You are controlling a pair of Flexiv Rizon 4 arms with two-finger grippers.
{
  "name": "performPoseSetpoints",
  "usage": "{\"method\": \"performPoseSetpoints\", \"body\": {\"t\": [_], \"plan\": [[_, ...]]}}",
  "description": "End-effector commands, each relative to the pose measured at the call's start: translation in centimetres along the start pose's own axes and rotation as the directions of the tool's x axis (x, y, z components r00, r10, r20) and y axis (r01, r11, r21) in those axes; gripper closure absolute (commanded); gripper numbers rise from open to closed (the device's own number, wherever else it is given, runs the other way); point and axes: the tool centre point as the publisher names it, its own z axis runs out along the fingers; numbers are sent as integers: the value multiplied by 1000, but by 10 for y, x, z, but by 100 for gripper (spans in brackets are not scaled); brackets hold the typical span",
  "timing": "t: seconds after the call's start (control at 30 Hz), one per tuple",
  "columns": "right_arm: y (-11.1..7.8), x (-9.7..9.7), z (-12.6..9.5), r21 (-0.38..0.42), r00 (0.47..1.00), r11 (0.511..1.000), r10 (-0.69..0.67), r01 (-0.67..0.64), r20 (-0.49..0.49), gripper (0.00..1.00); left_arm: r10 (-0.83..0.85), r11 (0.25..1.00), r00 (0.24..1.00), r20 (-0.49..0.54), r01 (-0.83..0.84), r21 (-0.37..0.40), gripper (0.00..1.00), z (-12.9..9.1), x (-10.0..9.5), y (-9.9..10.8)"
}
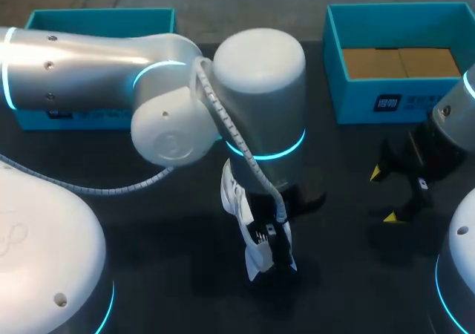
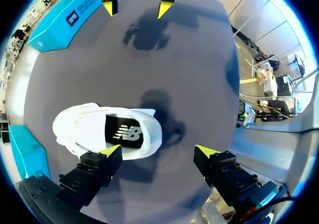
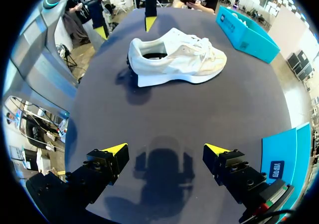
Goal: Take the shoe out of the shoebox, open the shoe tongue, remove and reinsert the insole, then place the shoe into the shoebox
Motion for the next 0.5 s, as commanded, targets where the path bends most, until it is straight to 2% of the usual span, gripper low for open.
{"method": "performPoseSetpoints", "body": {"t": [0.03,0.27,0.4,0.5], "plan": [[0,1,1,3,1000,1000,1,-1,1,0,-1,1000,1000,-6,1,1,6,16,-4,-4],[0,1,1,3,1000,1000,1,-1,1,0,7,1000,999,-31,-8,-2,13,30,-7,-11],[0,1,1,3,1000,1000,1,-1,1,0,7,1000,999,-36,-7,-21,22,35,-4,-13],[0,1,1,3,1000,1000,1,-1,1,0,3,1000,999,-37,-4,-23,25,37,-2,-12]]}}
